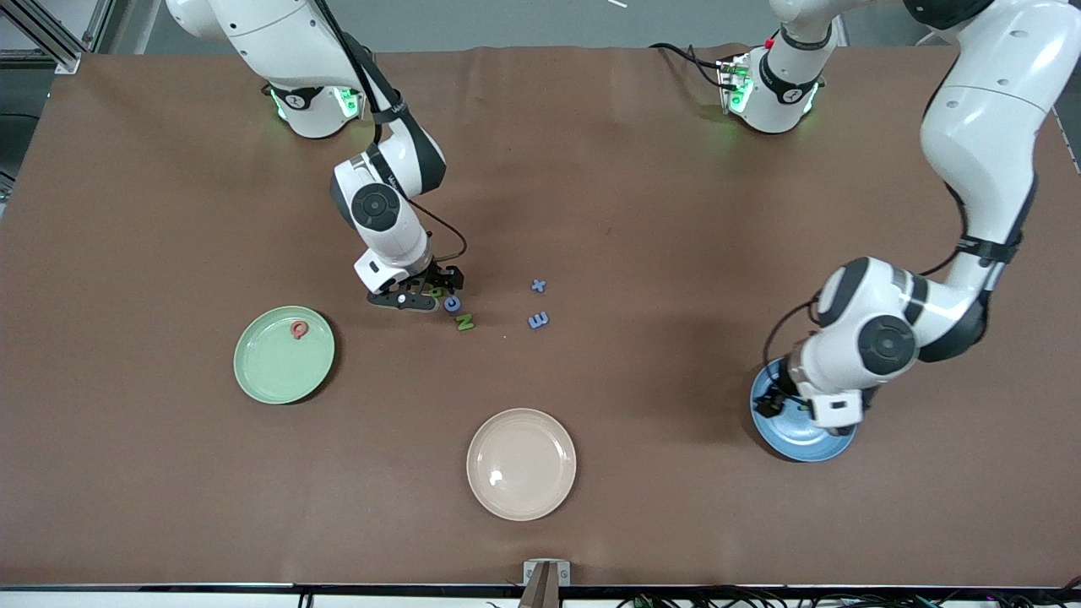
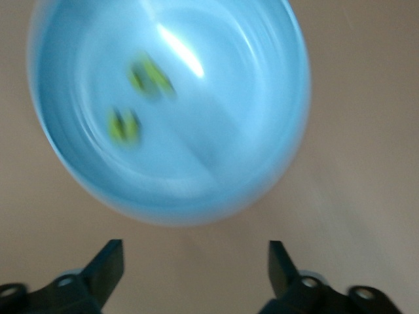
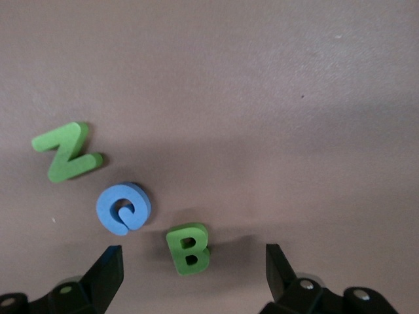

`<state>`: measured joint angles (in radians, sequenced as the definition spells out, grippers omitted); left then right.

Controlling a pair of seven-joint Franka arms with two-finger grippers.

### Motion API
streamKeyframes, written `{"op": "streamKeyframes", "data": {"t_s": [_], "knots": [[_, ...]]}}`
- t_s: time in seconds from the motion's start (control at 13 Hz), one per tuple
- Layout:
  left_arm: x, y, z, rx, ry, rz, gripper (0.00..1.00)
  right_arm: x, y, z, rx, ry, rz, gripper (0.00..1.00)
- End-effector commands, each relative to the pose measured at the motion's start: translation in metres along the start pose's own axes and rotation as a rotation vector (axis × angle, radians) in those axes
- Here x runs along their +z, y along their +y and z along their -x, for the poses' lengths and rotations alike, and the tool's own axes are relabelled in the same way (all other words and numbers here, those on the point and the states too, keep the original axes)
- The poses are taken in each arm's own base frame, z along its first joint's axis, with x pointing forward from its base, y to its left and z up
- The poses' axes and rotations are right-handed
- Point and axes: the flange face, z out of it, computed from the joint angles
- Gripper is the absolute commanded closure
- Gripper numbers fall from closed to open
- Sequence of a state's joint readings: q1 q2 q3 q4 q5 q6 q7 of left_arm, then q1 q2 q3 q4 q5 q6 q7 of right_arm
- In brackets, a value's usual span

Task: Sort upper and lower case letters into plates
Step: 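Grasp the blue m with the left gripper while the right gripper grasps the B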

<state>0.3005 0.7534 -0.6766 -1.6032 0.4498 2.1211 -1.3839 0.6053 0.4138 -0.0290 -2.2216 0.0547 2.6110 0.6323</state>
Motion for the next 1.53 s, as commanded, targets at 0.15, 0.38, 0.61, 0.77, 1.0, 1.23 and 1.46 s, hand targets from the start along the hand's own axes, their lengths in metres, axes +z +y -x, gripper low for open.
{"op": "streamKeyframes", "data": {"t_s": [0.15,0.38,0.61,0.77,1.0,1.23,1.46], "knots": [[0.003,0.052,0.154,0.189,-0.004,-0.028,0.0,0.009,0.003,0.004,-0.042,0.031,0.006,0.2],[0.013,0.071,0.23,0.301,-0.008,-0.016,0.0,0.01,0.004,0.003,-0.046,0.035,0.009,0.34],[0.022,0.1,0.271,0.34,0.036,0.002,0.0,0.01,0.005,0.003,-0.04,0.033,0.01,0.54],[0.027,0.109,0.298,0.37,0.076,0.004,0.0,0.011,0.006,0.004,-0.029,0.027,0.014,0.65],[0.036,0.114,0.329,0.394,0.065,0.008,0.0,0.01,0.009,0.002,-0.018,0.024,0.015,0.92],[0.044,0.116,0.367,0.323,0.056,0.058,0.0,-0.005,0.022,-0.019,0.001,0.029,0.011,0.99],[0.065,0.112,0.378,0.338,0.086,0.029,0.0,-0.056,0.071,-0.083,-0.044,-0.025,0.033,0.99]]}}
